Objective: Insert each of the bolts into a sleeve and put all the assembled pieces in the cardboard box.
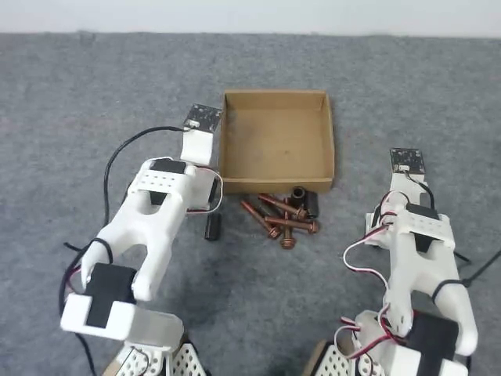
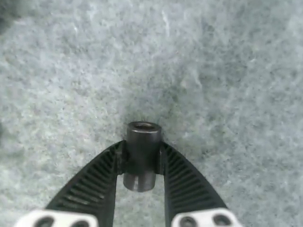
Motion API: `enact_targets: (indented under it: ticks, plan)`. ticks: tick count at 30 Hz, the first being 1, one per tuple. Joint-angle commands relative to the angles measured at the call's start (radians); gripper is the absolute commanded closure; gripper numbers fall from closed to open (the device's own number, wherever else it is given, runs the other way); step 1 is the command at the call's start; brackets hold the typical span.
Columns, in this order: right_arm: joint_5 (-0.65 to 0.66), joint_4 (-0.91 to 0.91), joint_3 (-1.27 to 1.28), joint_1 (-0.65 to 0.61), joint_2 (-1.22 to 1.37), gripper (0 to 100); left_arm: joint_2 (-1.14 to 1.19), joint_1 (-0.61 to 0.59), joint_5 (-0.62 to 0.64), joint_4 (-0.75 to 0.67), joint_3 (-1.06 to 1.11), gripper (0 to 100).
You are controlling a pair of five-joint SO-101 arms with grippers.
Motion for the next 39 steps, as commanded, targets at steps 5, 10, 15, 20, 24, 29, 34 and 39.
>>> enact_targets:
  ticks: [5,10,15,20,24,29,34,39]
  plan:
    - [0.012,-0.002,-0.069,0.012,-0.002,99.2,-0.034,-0.002,-0.233,0.252,-0.229,98]
    - [0.012,-0.002,-0.069,0.012,-0.002,99.2,0.023,-0.058,-0.494,0.454,-0.415,98]
    - [0.012,-0.002,-0.069,0.012,-0.002,99.2,0.120,-0.071,-0.947,0.601,-0.446,98]
    - [0.012,-0.002,-0.071,0.012,-0.002,99.2,0.175,-0.064,-1.048,0.578,-0.483,98]
    - [0.044,-0.002,-0.071,0.010,-0.002,99.2,0.219,-0.077,-1.053,0.540,-0.536,98]
    - [0.051,-0.002,-0.071,0.010,-0.002,99.2,0.290,-0.106,-1.046,0.560,-0.644,85]
    - [0.052,-0.002,-0.071,0.010,-0.002,99.2,0.381,-0.147,-1.111,0.569,-0.725,86]
    - [0.054,-0.002,-0.071,0.010,-0.002,99.2,0.479,-0.153,-1.148,0.565,-0.794,89]
